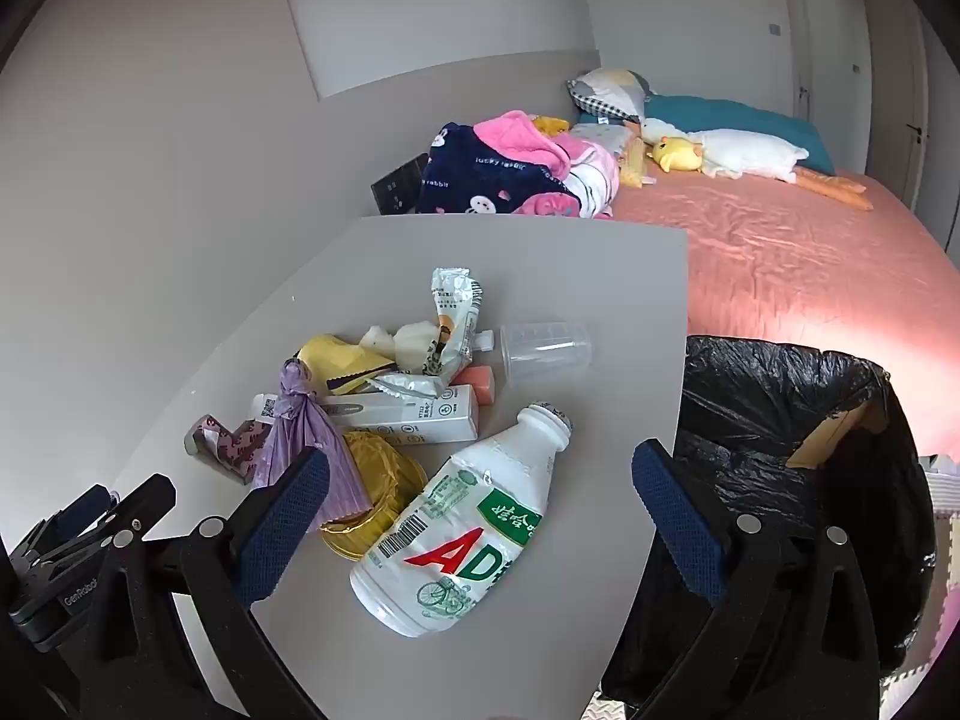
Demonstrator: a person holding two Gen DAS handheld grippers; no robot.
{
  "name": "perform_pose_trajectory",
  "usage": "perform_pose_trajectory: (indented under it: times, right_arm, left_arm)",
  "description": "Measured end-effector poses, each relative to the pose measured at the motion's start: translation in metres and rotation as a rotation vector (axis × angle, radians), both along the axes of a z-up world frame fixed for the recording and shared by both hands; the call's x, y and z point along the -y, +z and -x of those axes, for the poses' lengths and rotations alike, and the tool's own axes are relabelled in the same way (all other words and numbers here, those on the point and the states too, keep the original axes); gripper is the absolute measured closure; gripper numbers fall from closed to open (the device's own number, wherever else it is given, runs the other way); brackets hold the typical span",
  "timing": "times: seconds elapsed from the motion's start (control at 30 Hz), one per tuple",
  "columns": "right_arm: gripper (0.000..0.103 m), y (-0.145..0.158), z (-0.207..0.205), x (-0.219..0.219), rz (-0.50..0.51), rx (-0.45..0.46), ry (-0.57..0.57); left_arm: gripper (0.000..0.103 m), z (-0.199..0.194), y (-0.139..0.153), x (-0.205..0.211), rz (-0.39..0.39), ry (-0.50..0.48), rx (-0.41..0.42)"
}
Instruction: Collect trash
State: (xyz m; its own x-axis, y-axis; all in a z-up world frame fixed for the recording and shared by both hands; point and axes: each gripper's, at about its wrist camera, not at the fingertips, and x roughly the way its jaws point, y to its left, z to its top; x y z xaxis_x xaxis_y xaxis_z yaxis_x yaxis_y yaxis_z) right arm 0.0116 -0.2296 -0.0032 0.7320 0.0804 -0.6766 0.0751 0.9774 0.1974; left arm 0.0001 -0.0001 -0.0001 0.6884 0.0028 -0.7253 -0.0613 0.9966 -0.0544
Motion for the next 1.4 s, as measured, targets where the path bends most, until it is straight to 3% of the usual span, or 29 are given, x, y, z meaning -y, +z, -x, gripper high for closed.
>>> perform_pose_trajectory:
  times: [1.4]
  right_arm:
    - [0.002,0.001,0.004,0.002,-0.009,-0.006,-0.004]
  left_arm:
    - [0.006,-0.001,0.003,-0.008,0.011,0.017,0.002]
